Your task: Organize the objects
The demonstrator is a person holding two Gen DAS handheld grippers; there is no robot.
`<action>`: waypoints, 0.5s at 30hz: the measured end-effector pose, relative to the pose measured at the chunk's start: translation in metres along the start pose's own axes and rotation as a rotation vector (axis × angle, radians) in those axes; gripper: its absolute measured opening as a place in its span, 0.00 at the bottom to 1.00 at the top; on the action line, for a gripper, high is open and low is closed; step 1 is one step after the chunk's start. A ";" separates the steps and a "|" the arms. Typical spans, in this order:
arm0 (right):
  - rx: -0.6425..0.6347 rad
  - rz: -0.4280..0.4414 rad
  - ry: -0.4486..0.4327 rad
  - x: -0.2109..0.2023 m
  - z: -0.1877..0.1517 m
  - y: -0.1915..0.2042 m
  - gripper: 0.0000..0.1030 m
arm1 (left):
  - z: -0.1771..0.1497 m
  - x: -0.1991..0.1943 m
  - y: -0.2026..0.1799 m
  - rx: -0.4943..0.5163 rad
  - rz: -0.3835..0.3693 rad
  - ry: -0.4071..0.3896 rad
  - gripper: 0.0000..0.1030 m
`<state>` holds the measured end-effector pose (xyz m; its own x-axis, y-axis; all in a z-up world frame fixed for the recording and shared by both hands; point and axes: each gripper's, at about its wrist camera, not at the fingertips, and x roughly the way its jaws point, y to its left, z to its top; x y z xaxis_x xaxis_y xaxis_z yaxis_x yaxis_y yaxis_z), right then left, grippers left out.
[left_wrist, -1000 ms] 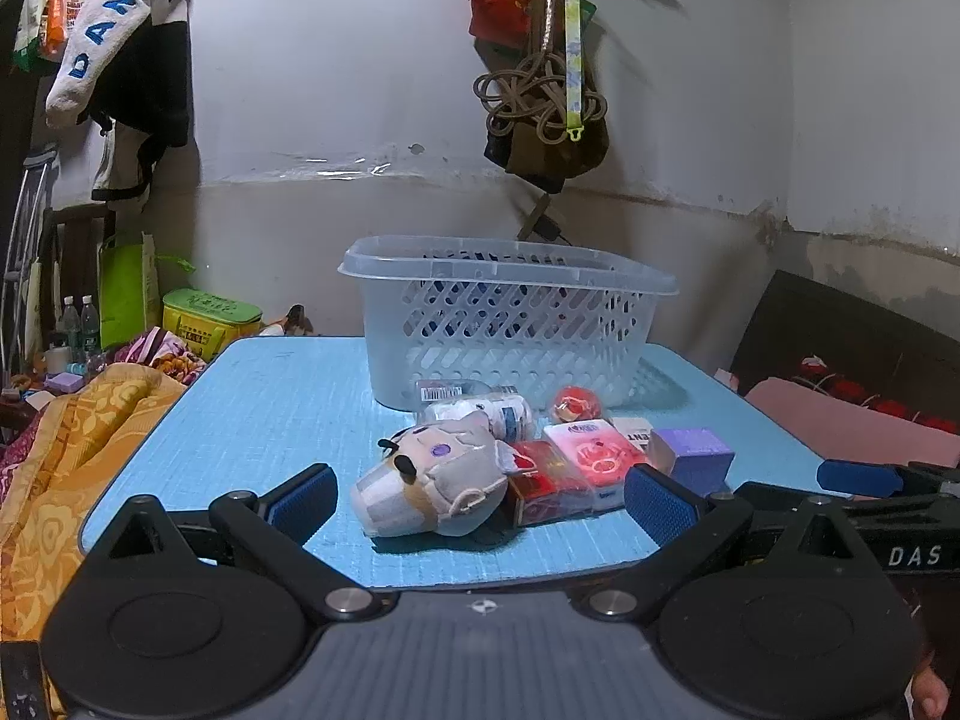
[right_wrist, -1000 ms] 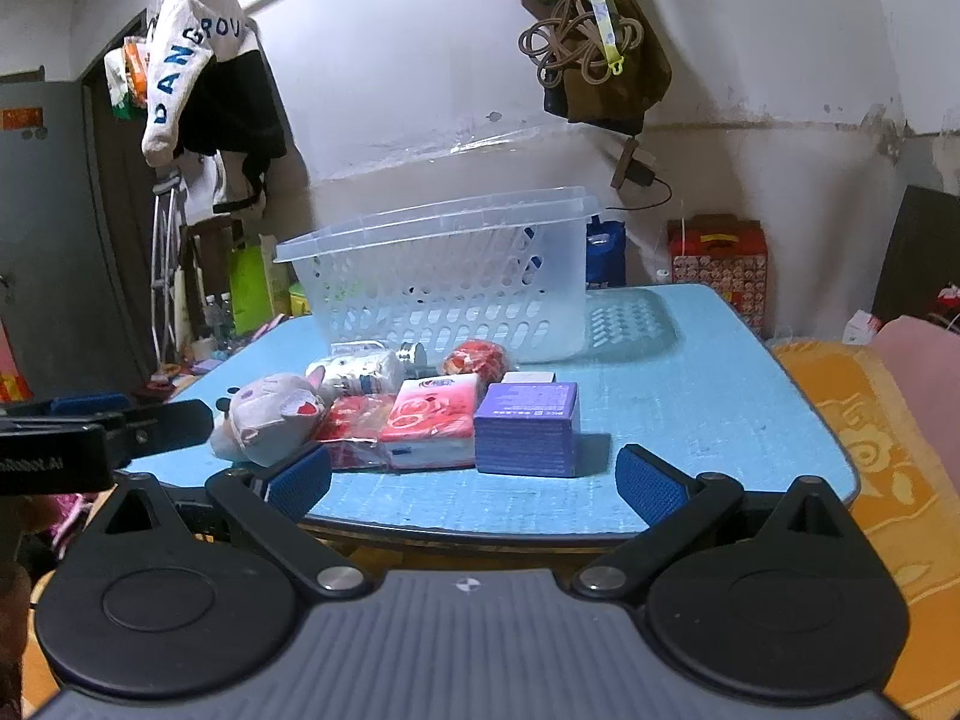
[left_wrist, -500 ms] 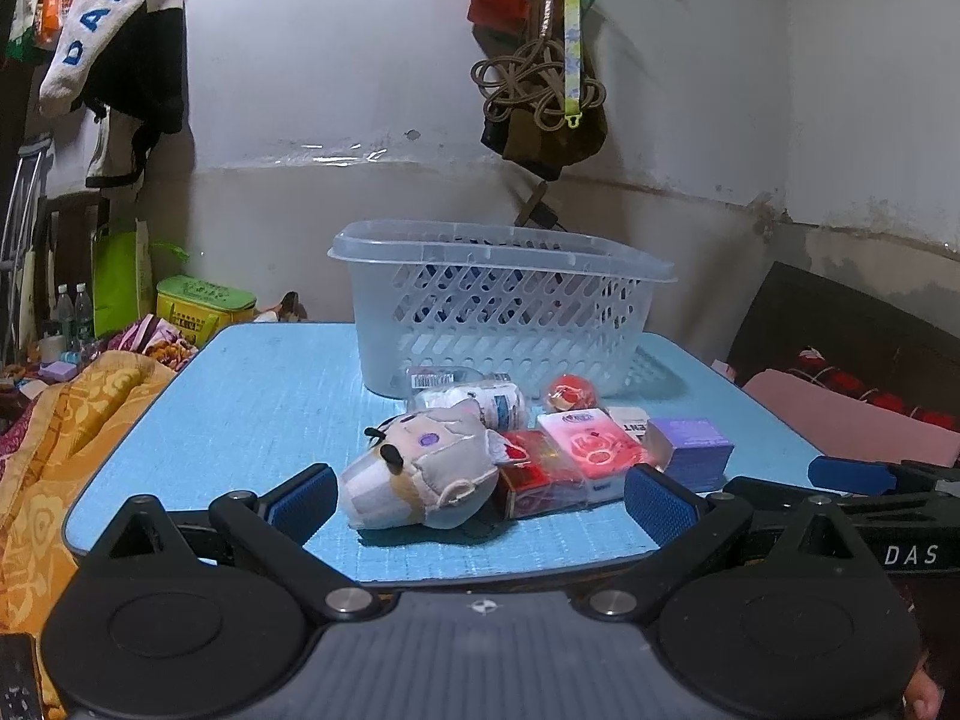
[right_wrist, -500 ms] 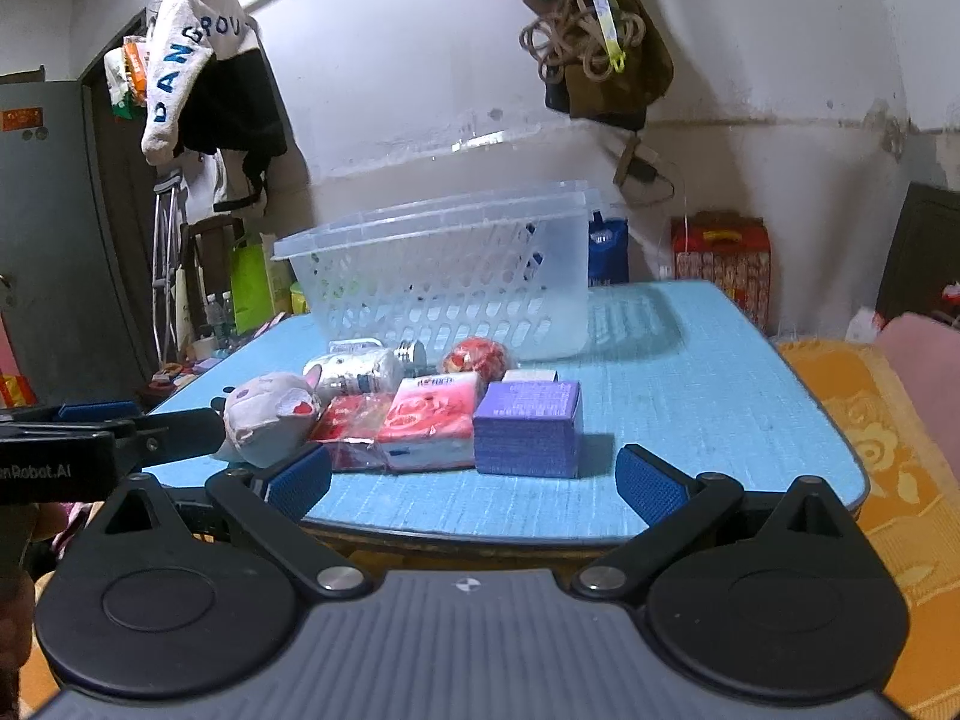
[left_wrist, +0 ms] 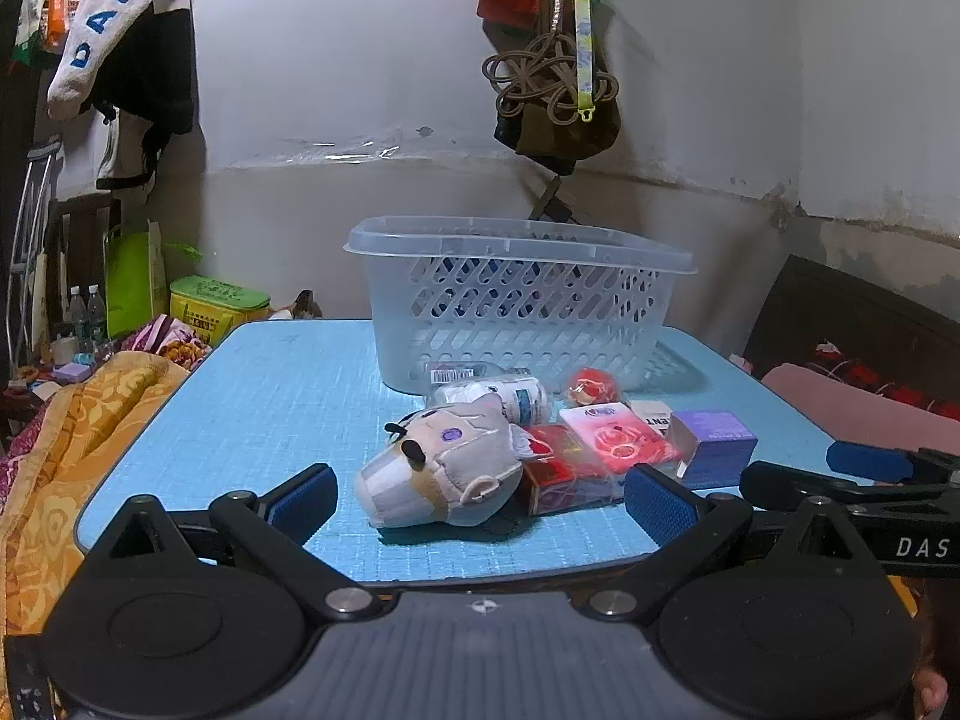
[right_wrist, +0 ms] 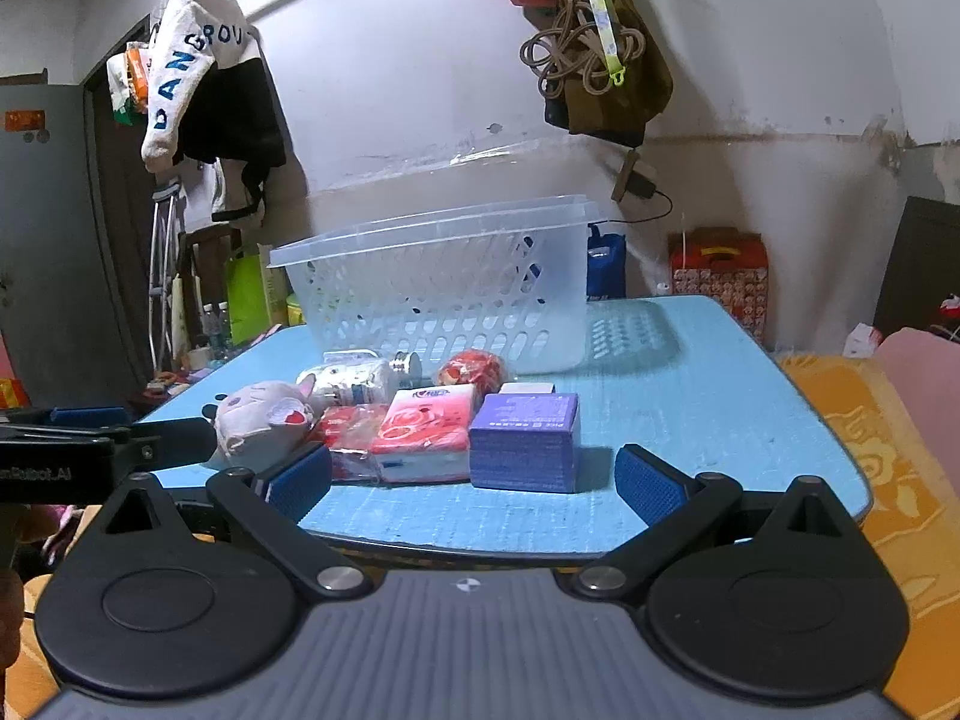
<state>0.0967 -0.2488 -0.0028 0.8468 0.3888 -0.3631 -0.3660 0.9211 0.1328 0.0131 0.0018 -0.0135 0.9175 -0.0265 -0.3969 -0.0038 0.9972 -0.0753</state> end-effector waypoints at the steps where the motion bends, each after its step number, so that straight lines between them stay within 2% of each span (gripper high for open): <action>1: 0.000 0.008 -0.002 0.000 0.000 0.000 1.00 | 0.000 0.000 0.000 0.003 0.002 -0.004 1.00; 6: -0.001 0.042 -0.006 -0.001 -0.002 0.003 1.00 | 0.001 0.002 -0.001 0.028 0.003 -0.023 1.00; 15: 0.006 -0.003 0.009 0.005 0.000 0.000 1.00 | 0.001 0.014 0.004 0.019 -0.015 0.008 1.00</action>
<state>0.1005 -0.2468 -0.0043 0.8445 0.3859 -0.3714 -0.3610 0.9224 0.1375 0.0259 0.0054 -0.0187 0.9143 -0.0420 -0.4028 0.0176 0.9978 -0.0640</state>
